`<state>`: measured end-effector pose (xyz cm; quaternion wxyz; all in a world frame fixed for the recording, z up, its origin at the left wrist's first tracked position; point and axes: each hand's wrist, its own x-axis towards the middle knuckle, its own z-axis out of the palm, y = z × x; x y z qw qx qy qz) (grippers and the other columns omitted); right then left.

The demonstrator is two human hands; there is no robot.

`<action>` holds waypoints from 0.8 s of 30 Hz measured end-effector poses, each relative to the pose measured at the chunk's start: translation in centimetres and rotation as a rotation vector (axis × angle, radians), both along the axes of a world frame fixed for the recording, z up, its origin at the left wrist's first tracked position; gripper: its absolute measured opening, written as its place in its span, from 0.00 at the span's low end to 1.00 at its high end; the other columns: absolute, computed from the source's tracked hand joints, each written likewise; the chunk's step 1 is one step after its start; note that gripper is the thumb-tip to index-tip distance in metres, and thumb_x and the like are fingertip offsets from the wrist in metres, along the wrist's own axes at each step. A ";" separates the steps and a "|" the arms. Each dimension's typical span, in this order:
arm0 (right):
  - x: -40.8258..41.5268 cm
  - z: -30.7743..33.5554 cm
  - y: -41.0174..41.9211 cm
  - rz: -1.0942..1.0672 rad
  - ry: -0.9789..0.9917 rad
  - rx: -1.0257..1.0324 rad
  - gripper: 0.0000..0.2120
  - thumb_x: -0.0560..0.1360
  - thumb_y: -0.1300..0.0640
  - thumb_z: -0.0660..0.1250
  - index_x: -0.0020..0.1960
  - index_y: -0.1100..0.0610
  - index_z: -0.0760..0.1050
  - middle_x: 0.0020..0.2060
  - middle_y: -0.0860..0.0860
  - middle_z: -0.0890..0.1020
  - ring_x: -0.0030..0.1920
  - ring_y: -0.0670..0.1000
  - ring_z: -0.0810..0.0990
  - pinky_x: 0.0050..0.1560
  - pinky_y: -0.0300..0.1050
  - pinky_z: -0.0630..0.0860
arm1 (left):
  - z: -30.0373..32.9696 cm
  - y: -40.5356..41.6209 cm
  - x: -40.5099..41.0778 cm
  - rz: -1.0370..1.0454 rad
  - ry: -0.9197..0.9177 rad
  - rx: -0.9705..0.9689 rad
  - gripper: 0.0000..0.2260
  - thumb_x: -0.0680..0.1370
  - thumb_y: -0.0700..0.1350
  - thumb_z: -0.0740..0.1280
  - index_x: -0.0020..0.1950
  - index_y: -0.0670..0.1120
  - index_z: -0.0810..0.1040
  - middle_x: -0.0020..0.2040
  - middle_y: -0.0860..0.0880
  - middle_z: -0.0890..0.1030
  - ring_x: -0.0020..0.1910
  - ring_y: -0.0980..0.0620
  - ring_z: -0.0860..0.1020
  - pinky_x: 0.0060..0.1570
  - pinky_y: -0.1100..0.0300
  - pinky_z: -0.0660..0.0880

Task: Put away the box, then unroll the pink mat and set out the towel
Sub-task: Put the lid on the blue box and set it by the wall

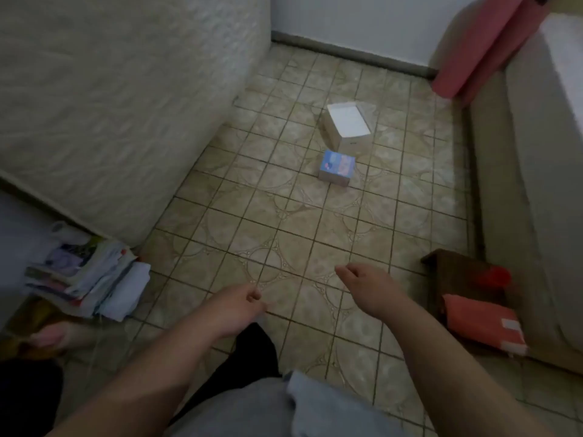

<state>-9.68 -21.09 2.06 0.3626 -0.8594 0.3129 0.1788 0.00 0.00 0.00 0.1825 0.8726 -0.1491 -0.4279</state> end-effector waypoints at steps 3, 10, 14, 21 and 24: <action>3.9 -0.2 -0.5 0.024 -0.005 0.001 0.22 0.80 0.44 0.54 0.55 0.59 0.77 0.47 0.54 0.80 0.45 0.52 0.76 0.47 0.46 0.69 | -0.6 0.4 2.9 0.042 0.008 -0.002 0.14 0.76 0.51 0.64 0.58 0.46 0.77 0.57 0.47 0.80 0.54 0.50 0.77 0.52 0.60 0.71; 13.8 -1.1 -1.7 0.020 -0.033 -0.031 0.21 0.80 0.43 0.53 0.55 0.58 0.77 0.48 0.53 0.81 0.44 0.51 0.75 0.45 0.45 0.70 | 0.1 -1.5 14.5 0.025 -0.039 0.016 0.17 0.77 0.52 0.63 0.62 0.46 0.75 0.60 0.46 0.77 0.56 0.49 0.75 0.54 0.57 0.71; 16.7 -1.4 -2.3 -0.067 -0.025 0.015 0.19 0.80 0.45 0.54 0.51 0.57 0.77 0.41 0.51 0.78 0.44 0.52 0.76 0.41 0.44 0.67 | 0.9 -3.9 20.6 -0.017 -0.079 0.011 0.19 0.77 0.54 0.63 0.64 0.46 0.74 0.62 0.46 0.77 0.58 0.48 0.75 0.57 0.56 0.72; 20.0 -2.3 -6.7 -0.255 0.001 0.085 0.15 0.80 0.46 0.55 0.40 0.51 0.72 0.34 0.45 0.74 0.37 0.46 0.73 0.33 0.38 0.63 | 0.8 -12.2 30.1 -0.081 -0.074 -0.017 0.18 0.76 0.54 0.63 0.62 0.47 0.75 0.61 0.46 0.77 0.54 0.47 0.76 0.53 0.55 0.72; 22.6 -2.4 -9.6 -0.272 0.048 0.103 0.16 0.80 0.45 0.54 0.46 0.53 0.76 0.38 0.47 0.77 0.42 0.48 0.74 0.37 0.41 0.66 | 0.6 -16.2 33.4 -0.093 -0.082 -0.031 0.16 0.76 0.54 0.63 0.60 0.47 0.75 0.61 0.46 0.77 0.57 0.48 0.75 0.56 0.54 0.72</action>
